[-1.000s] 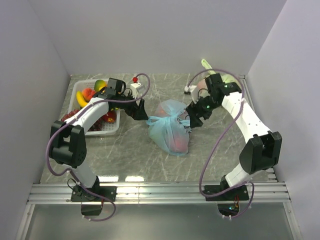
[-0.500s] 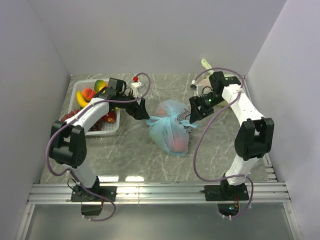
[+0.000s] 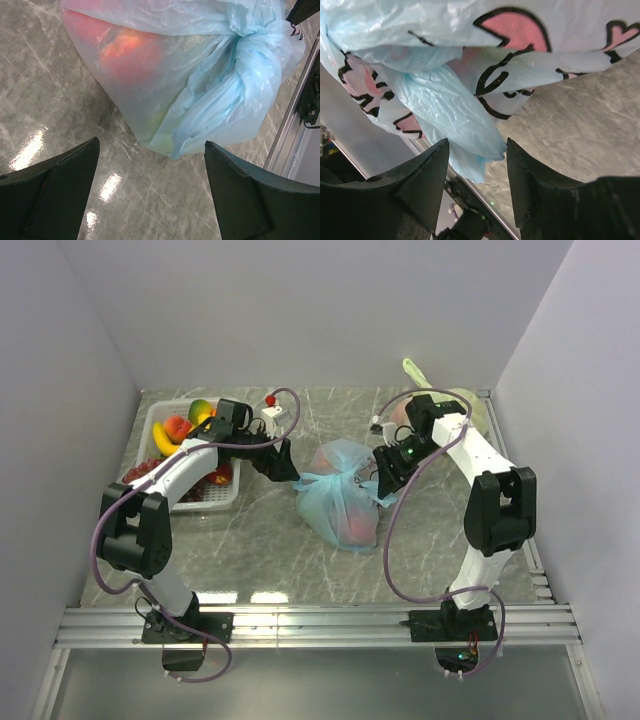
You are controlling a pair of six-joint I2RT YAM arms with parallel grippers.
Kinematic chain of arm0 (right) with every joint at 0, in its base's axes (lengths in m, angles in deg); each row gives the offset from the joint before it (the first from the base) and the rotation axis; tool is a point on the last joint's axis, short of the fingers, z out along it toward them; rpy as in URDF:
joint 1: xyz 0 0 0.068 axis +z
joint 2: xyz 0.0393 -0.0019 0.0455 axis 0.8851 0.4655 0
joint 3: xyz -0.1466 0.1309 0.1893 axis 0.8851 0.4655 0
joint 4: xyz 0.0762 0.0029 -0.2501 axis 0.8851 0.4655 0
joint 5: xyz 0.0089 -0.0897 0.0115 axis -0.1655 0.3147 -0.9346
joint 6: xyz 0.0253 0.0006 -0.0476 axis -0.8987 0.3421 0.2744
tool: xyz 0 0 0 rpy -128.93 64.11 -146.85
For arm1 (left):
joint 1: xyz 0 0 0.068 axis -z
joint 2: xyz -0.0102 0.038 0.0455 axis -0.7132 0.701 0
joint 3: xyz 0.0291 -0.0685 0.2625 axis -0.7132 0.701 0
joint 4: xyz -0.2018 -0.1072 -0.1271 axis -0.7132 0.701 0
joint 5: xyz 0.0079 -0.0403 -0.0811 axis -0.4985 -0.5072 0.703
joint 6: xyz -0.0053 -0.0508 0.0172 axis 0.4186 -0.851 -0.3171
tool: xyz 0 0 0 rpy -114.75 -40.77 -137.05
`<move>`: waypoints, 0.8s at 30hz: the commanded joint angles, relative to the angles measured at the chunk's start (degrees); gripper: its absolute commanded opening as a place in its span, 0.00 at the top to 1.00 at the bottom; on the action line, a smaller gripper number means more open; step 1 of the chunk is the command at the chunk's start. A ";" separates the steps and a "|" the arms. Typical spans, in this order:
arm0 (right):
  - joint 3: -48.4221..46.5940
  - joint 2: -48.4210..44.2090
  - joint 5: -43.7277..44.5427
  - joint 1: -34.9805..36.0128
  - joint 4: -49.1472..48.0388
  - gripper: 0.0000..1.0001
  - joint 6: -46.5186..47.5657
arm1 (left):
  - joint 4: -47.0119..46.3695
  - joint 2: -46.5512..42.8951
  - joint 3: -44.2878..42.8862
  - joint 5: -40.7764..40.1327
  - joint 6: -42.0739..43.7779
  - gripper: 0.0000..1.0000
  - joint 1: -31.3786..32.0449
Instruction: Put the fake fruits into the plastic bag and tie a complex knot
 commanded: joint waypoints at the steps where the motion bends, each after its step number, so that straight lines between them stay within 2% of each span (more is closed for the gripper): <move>1: -1.46 -0.21 -4.08 -0.92 -3.24 0.43 -3.38 | -1.55 -2.76 0.14 1.10 0.16 0.09 0.39; 7: -2.16 -0.39 -9.01 -3.64 -4.31 0.46 -6.20 | -1.03 -2.85 -0.04 1.28 0.69 0.09 0.30; 11: -1.20 0.05 -7.70 -3.56 -4.13 0.49 -5.15 | -0.76 -2.58 -0.39 1.28 0.95 0.09 0.39; 17: -0.14 0.67 -10.33 -4.35 -4.39 0.43 -6.98 | -0.94 -2.49 -0.30 1.63 0.60 0.09 0.39; 19: -0.40 1.54 -10.68 -5.05 -4.40 0.47 -7.69 | -1.03 -2.49 -0.30 1.54 0.69 0.09 0.39; 20: -0.32 1.98 -10.25 -4.96 -4.83 0.50 -8.57 | -0.94 -2.67 -0.39 1.54 0.86 0.09 0.39; 24: 1.17 0.50 -5.95 -4.44 -6.41 0.49 -6.38 | -0.33 -2.49 -0.74 1.37 1.13 0.09 0.39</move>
